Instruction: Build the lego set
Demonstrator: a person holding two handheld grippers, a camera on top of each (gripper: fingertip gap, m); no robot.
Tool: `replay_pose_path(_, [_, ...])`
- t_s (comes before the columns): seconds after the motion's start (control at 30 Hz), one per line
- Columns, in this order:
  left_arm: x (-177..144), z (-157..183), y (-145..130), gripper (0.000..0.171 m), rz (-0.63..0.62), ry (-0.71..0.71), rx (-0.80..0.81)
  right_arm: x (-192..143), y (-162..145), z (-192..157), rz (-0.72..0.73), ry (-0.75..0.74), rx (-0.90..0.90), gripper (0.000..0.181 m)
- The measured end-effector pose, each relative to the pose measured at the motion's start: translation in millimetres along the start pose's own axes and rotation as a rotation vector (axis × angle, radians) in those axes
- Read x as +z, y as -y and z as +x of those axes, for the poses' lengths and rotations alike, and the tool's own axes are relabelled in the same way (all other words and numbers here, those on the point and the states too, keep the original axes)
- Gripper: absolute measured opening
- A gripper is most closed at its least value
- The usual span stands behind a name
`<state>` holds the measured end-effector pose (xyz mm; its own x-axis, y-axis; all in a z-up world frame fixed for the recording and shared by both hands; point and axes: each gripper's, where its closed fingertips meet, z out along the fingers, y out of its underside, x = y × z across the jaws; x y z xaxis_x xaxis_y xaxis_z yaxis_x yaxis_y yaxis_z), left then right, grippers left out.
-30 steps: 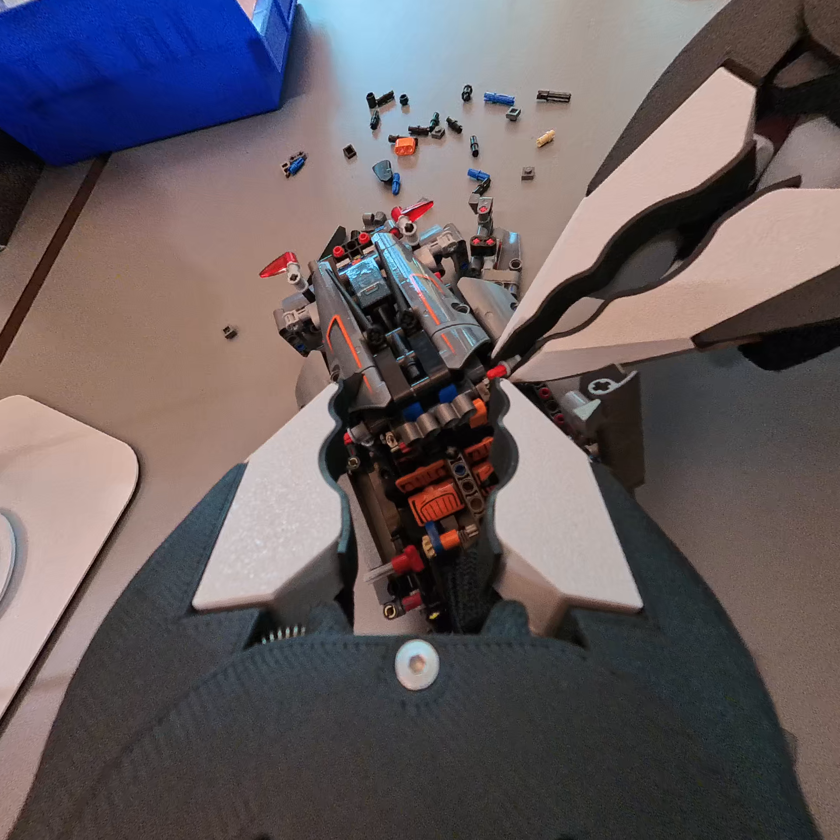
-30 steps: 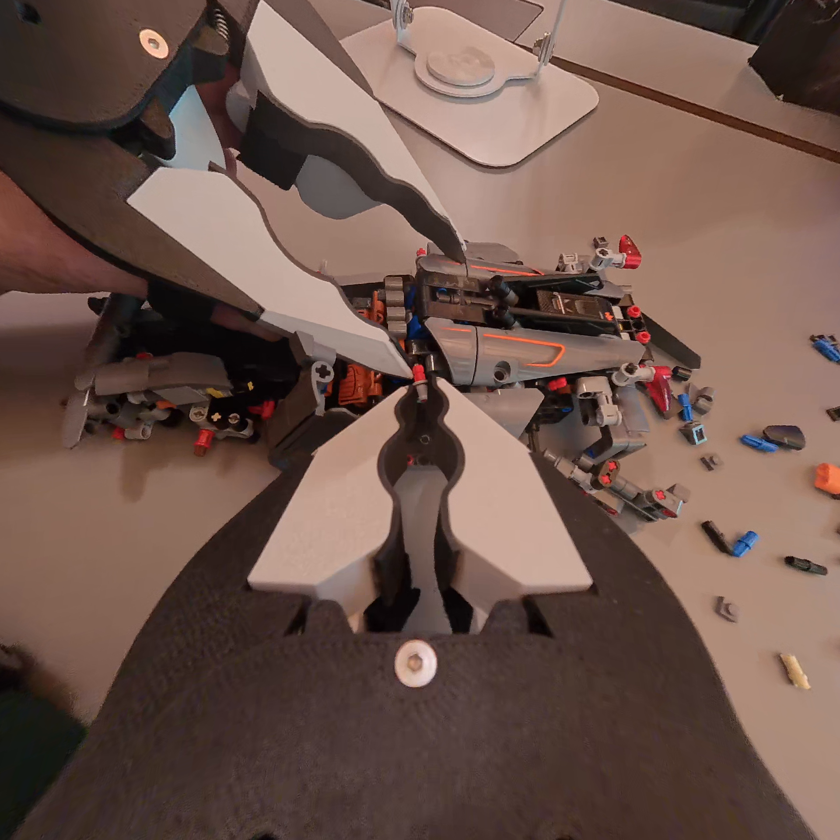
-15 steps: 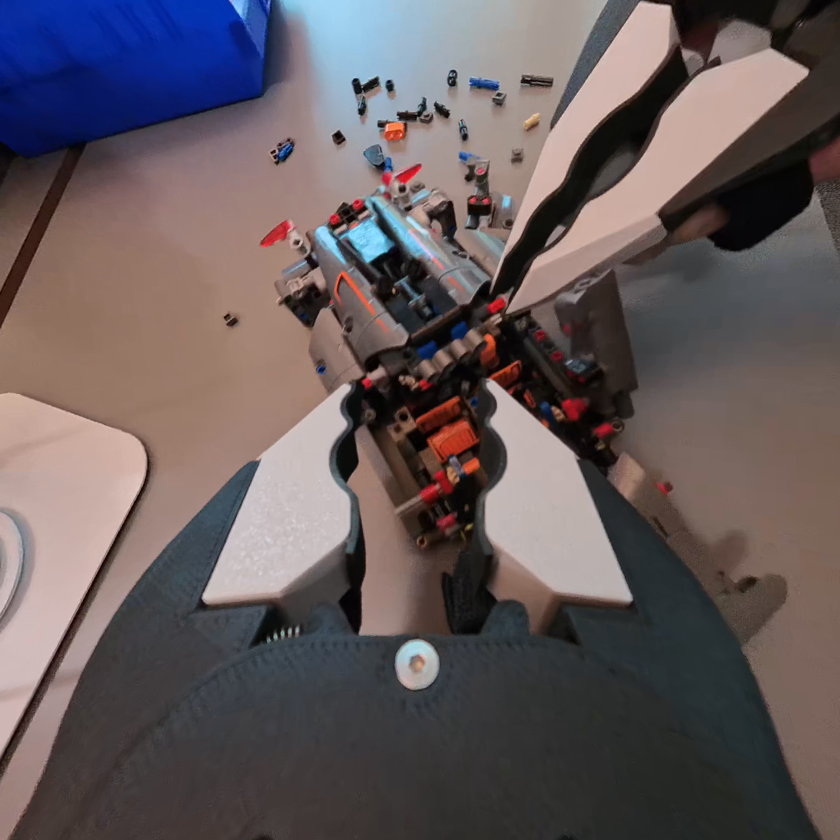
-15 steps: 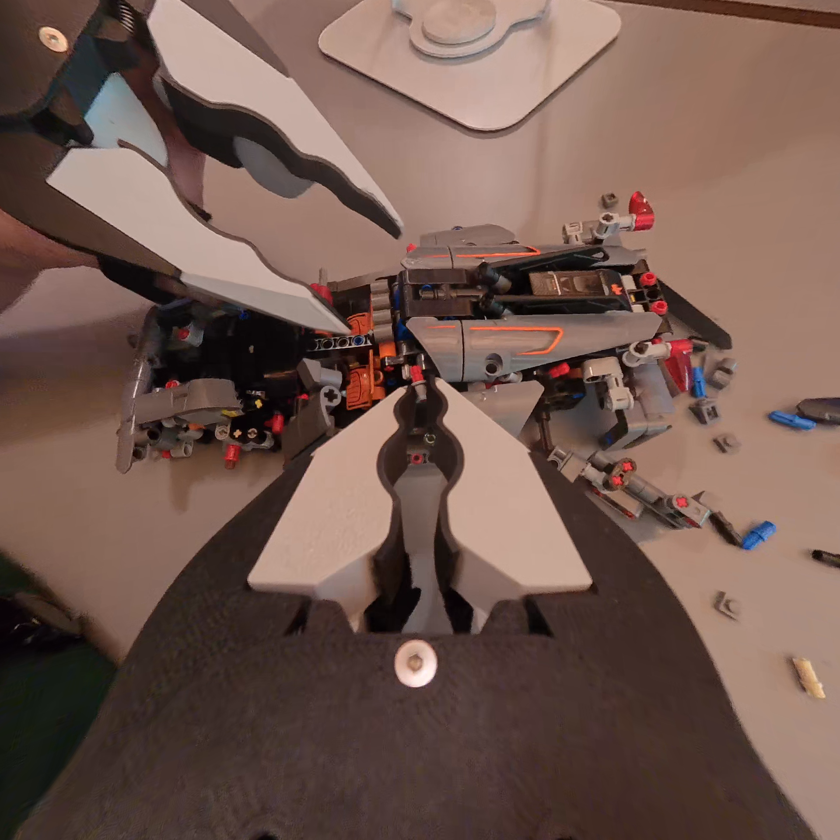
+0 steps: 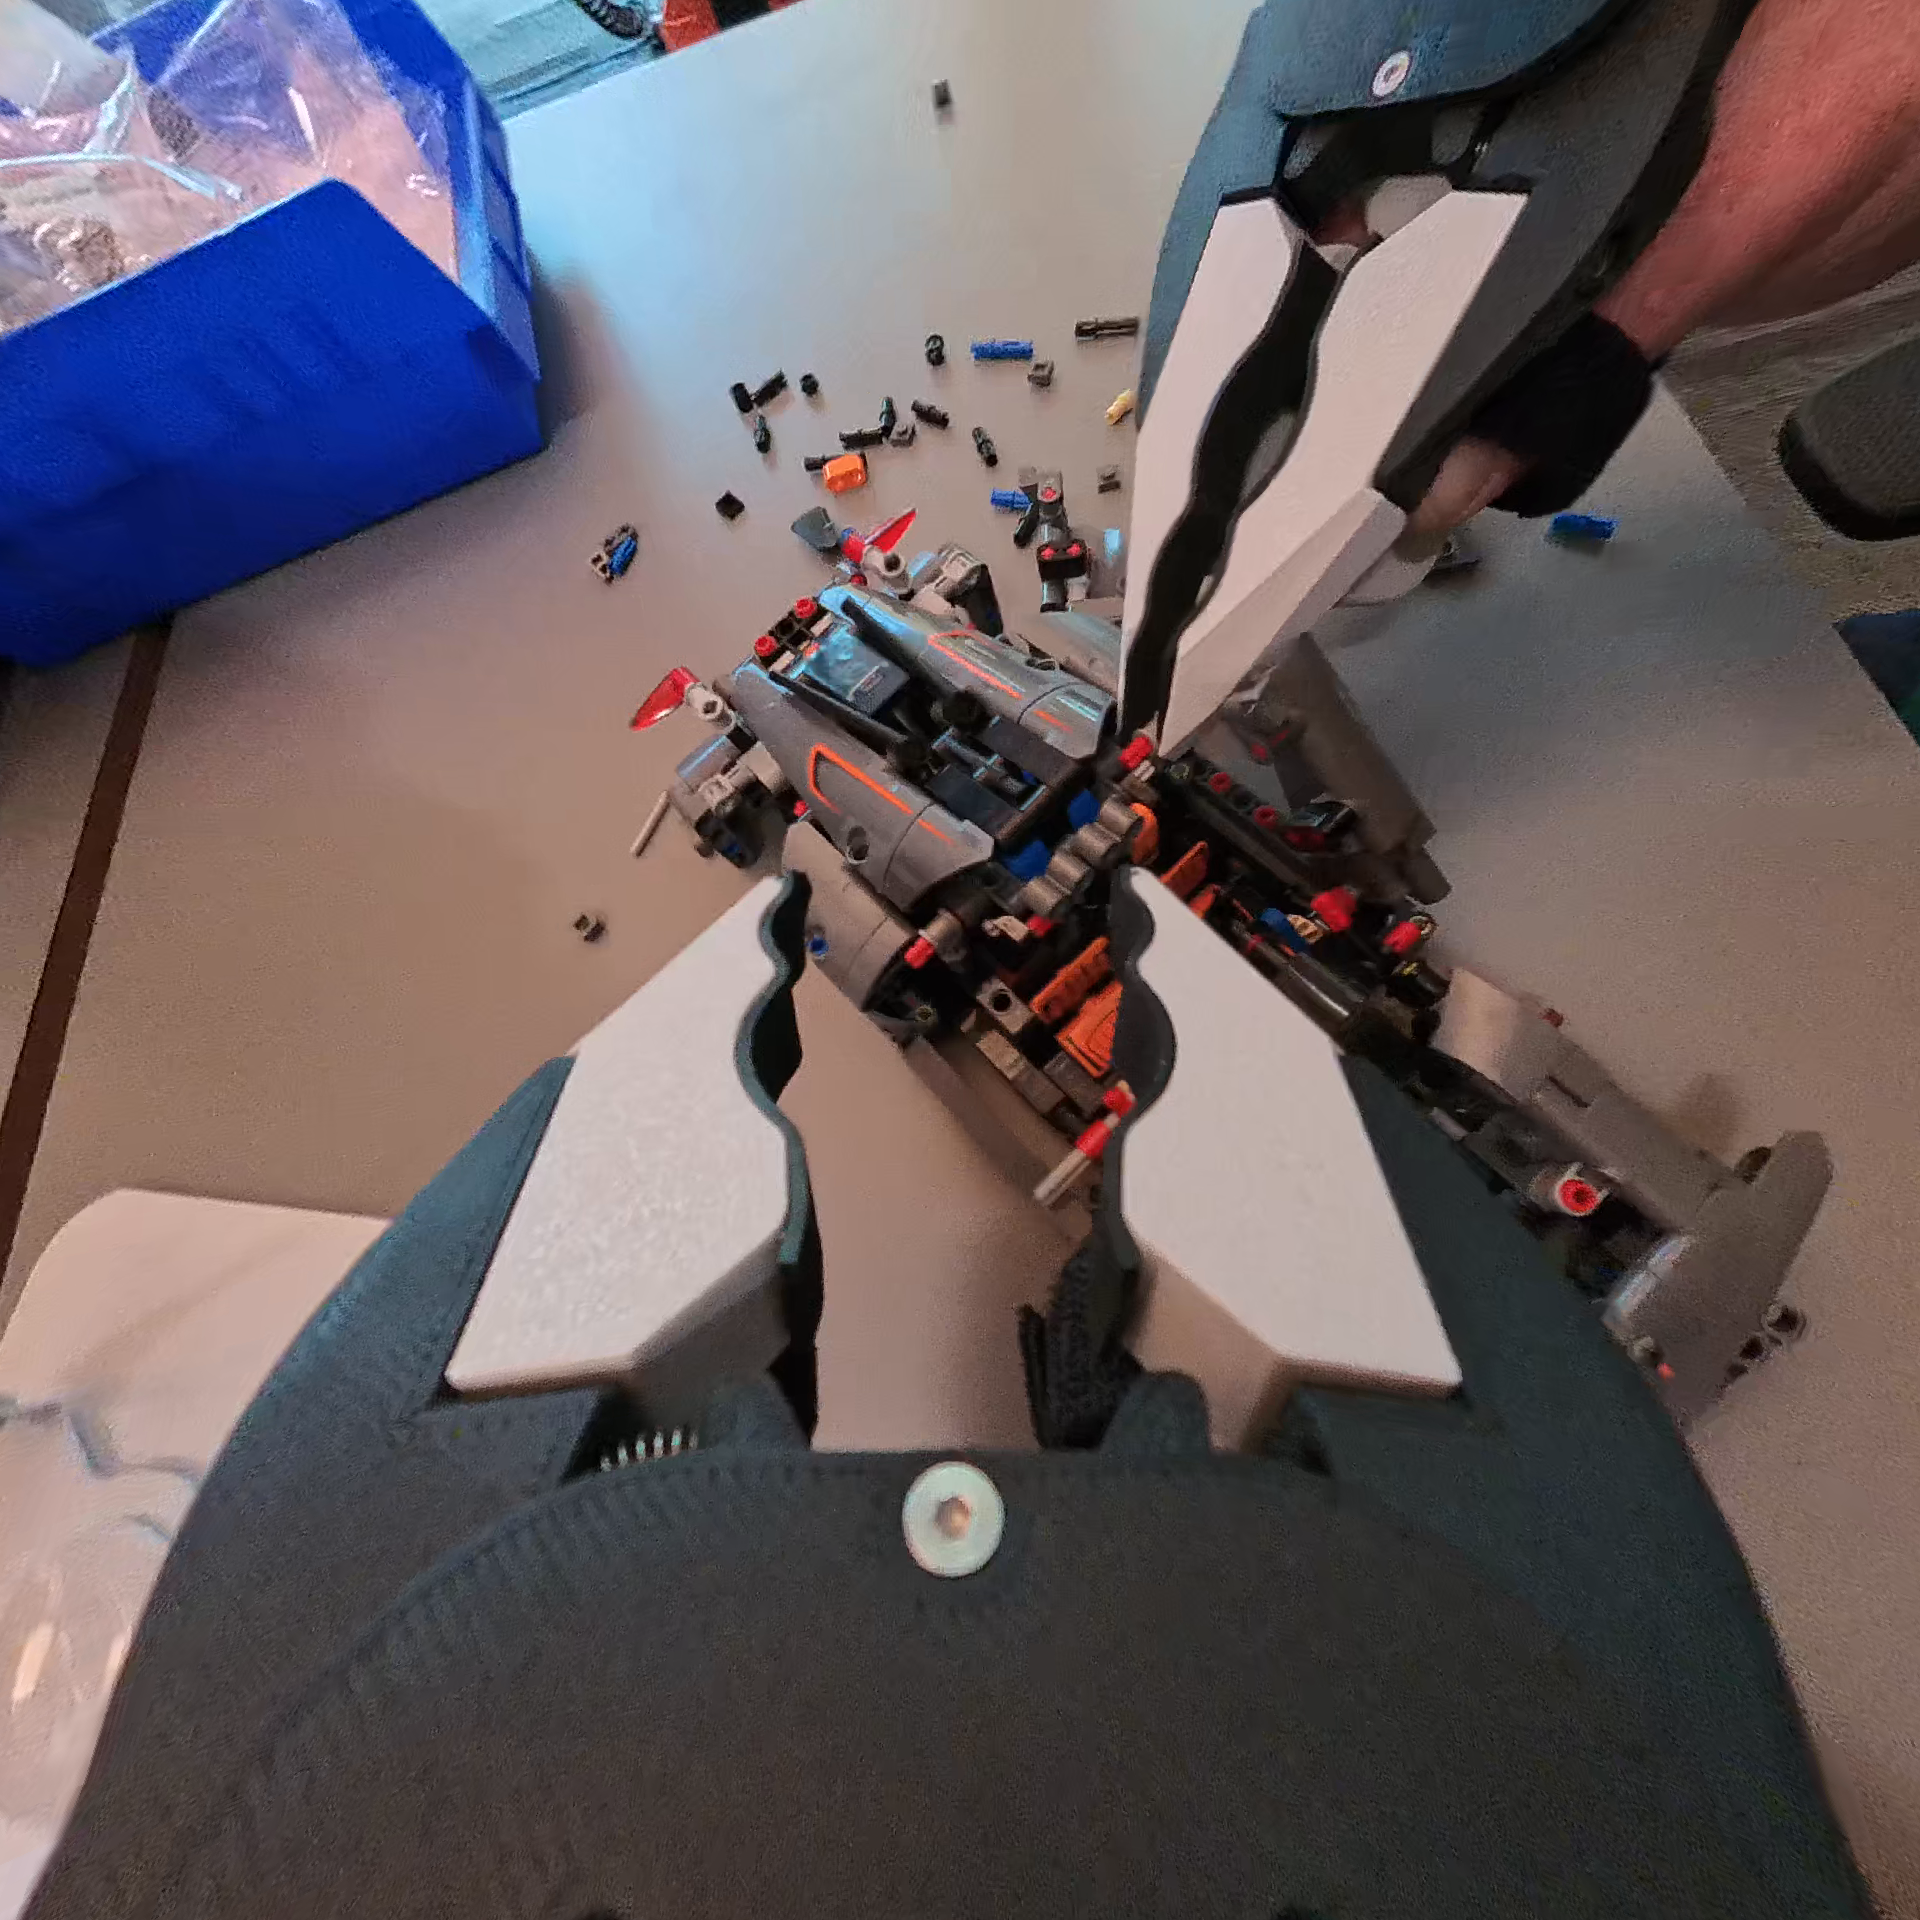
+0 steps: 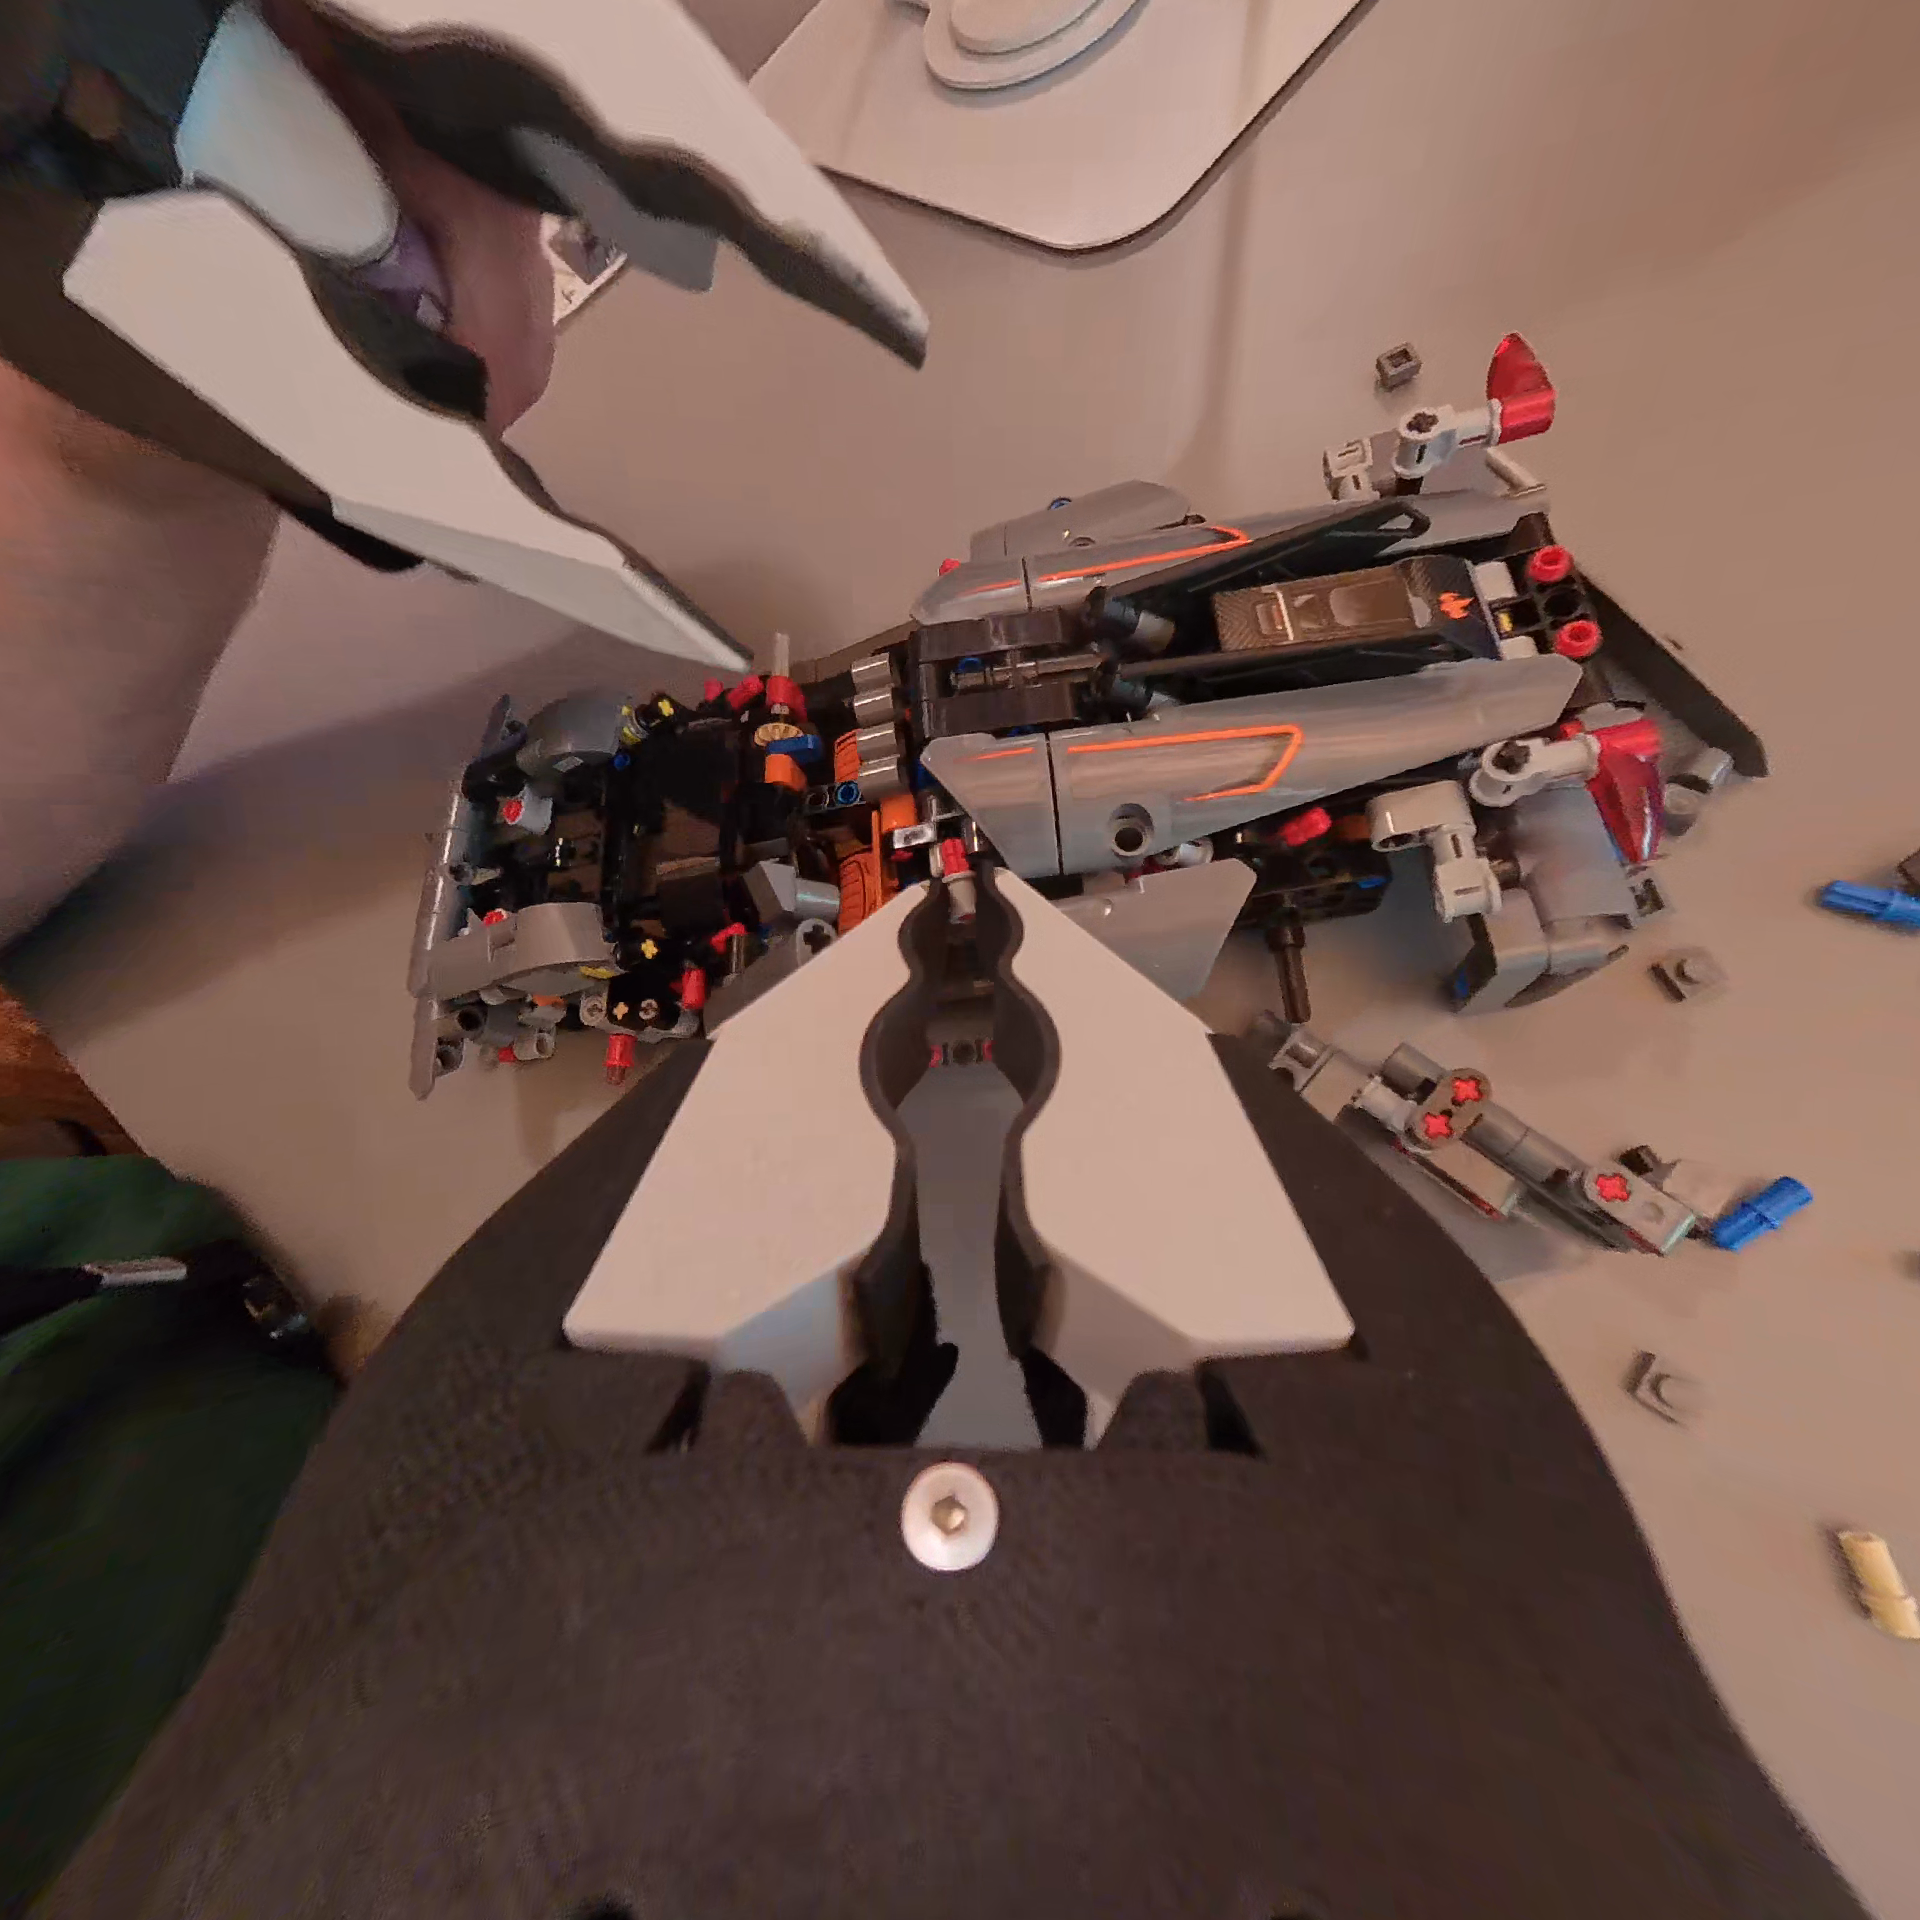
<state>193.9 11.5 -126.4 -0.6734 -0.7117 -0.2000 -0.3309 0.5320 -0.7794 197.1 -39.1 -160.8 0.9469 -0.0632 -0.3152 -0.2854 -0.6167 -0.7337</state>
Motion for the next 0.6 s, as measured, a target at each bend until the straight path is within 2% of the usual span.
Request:
replay_pose_path(0.13, [11, -1, 3, 0.061, 0.007, -0.129, 0.008, -1, -1, 1, -0.044, -0.024, -0.067, 0.004])
replay_pose_path(0.3, [19, 3, 8, 0.068, -0.007, -0.218, 0.079, -2, -2, 3, -0.096, -0.077, -0.163, 0.004])
replay_pose_path(0.43, [29, 10, 11, 0.074, -0.035, -0.236, 0.17, -1, -2, 3, -0.136, -0.127, -0.238, 0.004])
replay_pose_path(0.6, [52, 17, 0, 0.088, -0.129, -0.231, 0.256, -1, -2, 4, -0.173, -0.169, -0.295, 0.004])
